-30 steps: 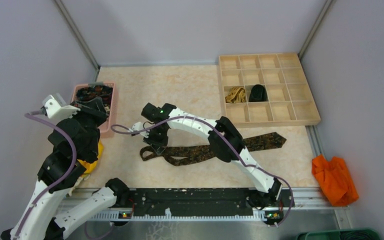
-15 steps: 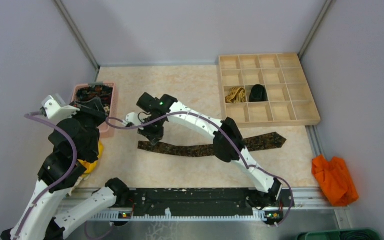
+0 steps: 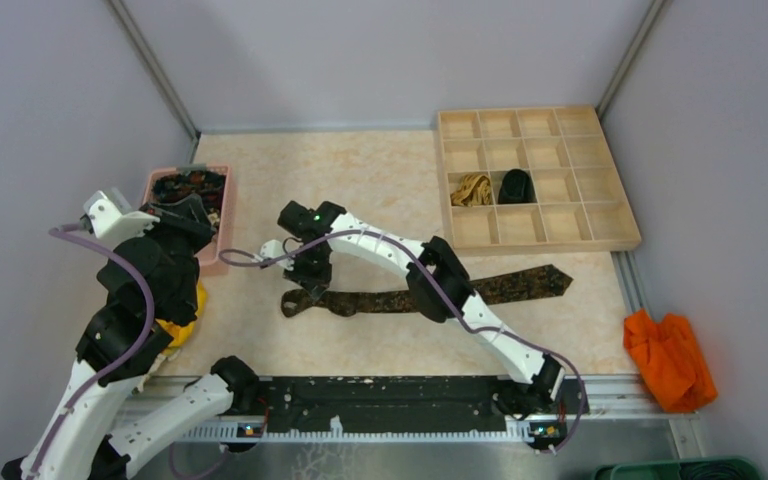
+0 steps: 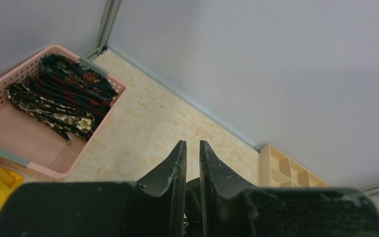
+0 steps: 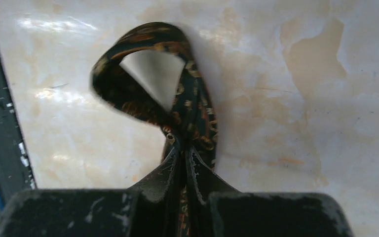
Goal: Roll the ties
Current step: Flatten out the tie at the center of the board.
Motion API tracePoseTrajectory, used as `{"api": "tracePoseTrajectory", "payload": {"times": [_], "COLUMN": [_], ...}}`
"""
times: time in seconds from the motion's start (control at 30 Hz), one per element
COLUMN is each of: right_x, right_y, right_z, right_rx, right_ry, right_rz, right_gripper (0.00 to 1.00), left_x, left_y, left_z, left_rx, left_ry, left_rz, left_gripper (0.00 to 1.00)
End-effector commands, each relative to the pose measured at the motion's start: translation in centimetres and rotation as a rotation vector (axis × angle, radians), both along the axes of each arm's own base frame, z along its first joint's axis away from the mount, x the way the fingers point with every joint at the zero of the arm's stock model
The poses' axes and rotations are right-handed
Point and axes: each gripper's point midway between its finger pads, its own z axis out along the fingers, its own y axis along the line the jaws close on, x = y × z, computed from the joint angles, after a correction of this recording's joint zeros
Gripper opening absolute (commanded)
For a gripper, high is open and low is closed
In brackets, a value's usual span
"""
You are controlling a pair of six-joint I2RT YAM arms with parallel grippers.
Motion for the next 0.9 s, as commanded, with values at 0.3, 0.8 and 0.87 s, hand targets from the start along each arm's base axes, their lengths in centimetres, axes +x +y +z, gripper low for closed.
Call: {"api": "tracePoseTrajectory", "payload": {"times": [0.3,0.8,0.87], "right_x": [6.1,10.6,11.4], "right_y": [3.1,-5.3,-9.0], "right_z": [3.2,10.3,10.2], "right_rx": [0.205,0.246,0.224], "right_ry": [-0.147,-0.234,-0.220], "right_rz": [-0.235,-0.570,-0.704], "right_gripper": [0.65,0.75,0.69], "left_x": [0.3,4.1,5.9], "left_y": [0.6,-2.5,-4.9], "left_z": [-0.8,-4.1,-5.9], "left_rx": [0.028,0.123,0.142], "left_ry": [0.015,0.100,0.142], "left_rz": [0.054,0.038,-0.024], "left_gripper": [0.22,0.21,0.19]}}
